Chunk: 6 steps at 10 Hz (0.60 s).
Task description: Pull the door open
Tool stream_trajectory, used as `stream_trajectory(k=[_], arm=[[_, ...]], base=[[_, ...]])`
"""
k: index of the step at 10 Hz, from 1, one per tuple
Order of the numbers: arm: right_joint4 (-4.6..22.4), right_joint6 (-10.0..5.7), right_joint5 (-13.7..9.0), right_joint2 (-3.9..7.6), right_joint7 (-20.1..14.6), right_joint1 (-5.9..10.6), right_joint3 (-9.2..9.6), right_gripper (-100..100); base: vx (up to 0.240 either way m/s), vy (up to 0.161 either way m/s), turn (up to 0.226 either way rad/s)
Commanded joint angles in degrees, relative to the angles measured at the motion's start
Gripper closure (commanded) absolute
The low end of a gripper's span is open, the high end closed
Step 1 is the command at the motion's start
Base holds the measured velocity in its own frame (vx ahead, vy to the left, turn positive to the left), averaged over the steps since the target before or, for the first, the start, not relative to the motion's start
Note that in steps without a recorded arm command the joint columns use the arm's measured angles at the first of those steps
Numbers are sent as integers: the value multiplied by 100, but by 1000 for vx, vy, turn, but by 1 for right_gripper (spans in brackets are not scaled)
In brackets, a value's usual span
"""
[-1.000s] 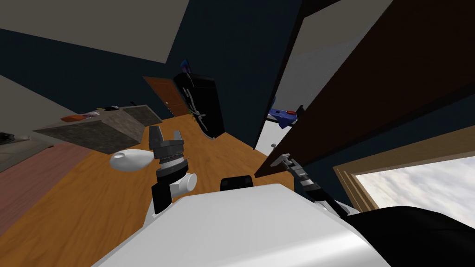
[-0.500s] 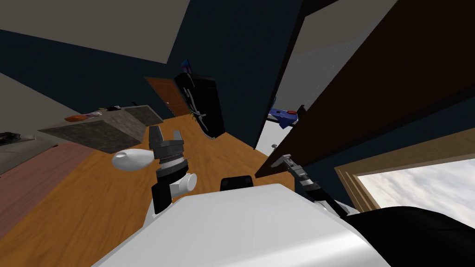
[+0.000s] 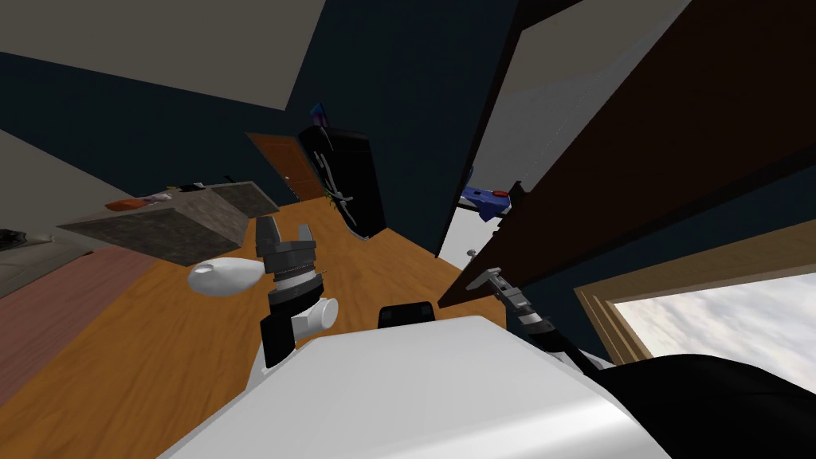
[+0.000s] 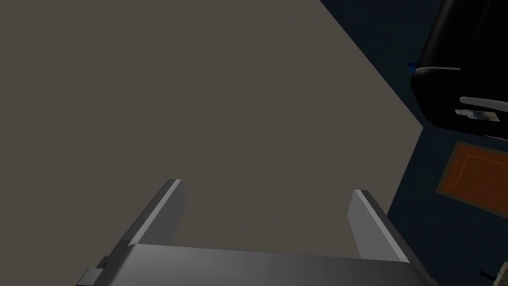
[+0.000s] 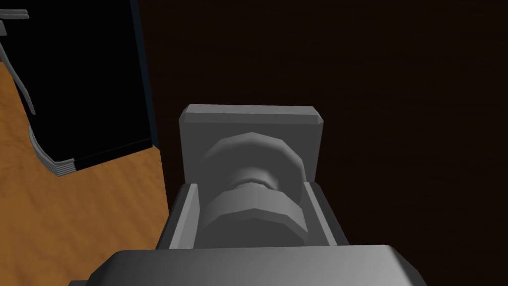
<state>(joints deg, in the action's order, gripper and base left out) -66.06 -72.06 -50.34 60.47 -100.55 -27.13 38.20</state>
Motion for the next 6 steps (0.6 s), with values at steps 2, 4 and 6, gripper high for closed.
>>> stream_trajectory(k=[2,4,6], arm=[[146,-298,149,-65,-15,-72,143,100],[275,-551,267,-98,-39,-131,251,100],[418,-827,394,-133,-64,-197,368,100]], base=[[33,-17,-9],[31,-17,-13],[31,-26,-14]])
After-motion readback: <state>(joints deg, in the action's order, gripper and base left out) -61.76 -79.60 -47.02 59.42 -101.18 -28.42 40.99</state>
